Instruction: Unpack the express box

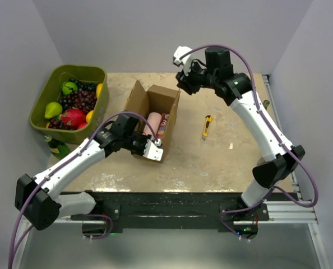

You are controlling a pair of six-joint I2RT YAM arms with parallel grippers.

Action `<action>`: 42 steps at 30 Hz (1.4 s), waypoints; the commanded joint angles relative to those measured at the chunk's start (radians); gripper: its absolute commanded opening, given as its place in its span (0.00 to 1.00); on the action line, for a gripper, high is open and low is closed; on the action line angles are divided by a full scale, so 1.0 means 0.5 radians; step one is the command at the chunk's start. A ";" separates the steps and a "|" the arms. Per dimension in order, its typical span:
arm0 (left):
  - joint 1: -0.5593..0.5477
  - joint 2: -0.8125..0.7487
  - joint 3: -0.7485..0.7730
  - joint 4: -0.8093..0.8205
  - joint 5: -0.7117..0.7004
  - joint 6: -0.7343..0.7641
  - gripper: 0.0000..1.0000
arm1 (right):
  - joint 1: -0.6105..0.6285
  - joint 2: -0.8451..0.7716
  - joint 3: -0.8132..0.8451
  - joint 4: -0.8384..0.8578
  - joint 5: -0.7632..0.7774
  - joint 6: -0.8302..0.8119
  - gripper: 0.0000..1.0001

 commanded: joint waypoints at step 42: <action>0.016 -0.310 -0.281 0.618 -0.097 1.054 0.00 | 0.352 -0.088 -0.476 -0.385 0.048 -1.717 0.47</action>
